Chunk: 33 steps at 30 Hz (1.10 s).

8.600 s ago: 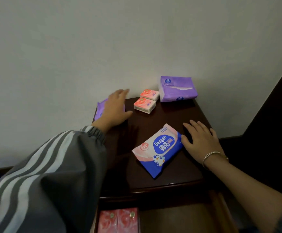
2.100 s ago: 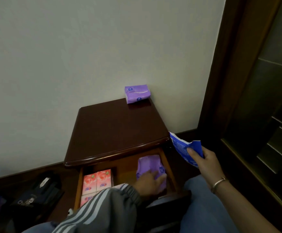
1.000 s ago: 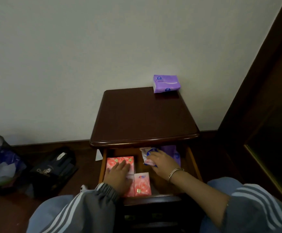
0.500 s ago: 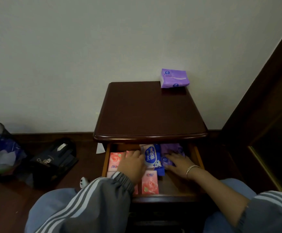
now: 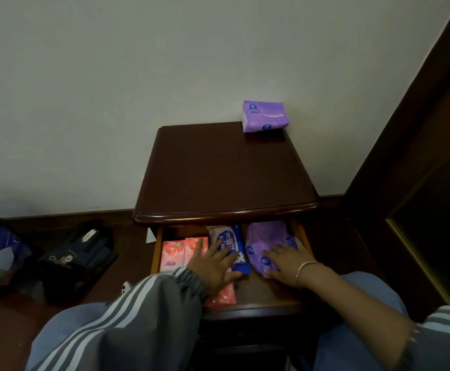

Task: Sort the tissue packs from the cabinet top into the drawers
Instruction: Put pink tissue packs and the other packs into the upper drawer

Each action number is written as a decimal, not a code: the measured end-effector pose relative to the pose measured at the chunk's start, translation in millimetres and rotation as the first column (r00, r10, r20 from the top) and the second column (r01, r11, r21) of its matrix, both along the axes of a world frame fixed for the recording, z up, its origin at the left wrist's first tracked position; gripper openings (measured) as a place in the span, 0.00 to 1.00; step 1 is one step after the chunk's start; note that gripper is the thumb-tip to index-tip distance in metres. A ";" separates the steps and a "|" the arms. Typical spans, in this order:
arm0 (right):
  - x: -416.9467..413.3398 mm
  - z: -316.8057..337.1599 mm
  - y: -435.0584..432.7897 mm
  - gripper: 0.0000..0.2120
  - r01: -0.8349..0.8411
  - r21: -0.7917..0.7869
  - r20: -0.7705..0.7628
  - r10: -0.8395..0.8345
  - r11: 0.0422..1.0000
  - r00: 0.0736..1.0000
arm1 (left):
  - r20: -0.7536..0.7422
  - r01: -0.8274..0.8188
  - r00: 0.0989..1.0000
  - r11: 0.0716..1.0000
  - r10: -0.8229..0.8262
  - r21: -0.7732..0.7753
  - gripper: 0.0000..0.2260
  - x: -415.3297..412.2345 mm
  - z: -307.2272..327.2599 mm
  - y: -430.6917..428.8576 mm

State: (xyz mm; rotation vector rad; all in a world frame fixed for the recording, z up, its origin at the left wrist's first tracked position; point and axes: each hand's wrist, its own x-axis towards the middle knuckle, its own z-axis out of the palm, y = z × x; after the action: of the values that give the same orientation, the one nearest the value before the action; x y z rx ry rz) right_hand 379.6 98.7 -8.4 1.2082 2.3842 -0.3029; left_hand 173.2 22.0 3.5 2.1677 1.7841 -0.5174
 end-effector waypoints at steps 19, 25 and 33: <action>-74.3 30.7 -63.7 0.24 0.264 -0.545 -0.484 -0.556 0.795 0.675 | 0.260 -0.358 0.906 0.933 0.335 0.044 0.26 -47.6 10.6 -22.3; -32.2 86.2 -32.5 0.14 0.111 -0.402 -0.744 -0.395 0.909 0.539 | 0.492 -0.208 0.861 0.972 0.131 0.106 0.21 -53.9 60.8 -12.5; 2.0 85.6 128.4 0.27 0.490 0.065 -0.694 -0.313 0.869 0.648 | 0.478 -0.239 0.878 0.861 -0.005 0.448 0.19 -65.4 110.7 84.1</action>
State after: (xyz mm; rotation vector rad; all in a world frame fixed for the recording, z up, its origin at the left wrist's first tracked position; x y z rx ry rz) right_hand 381.5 227.2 77.1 2.0572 2.7596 -0.7029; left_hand 107.8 106.1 114.2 2.1962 1.8830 0.5285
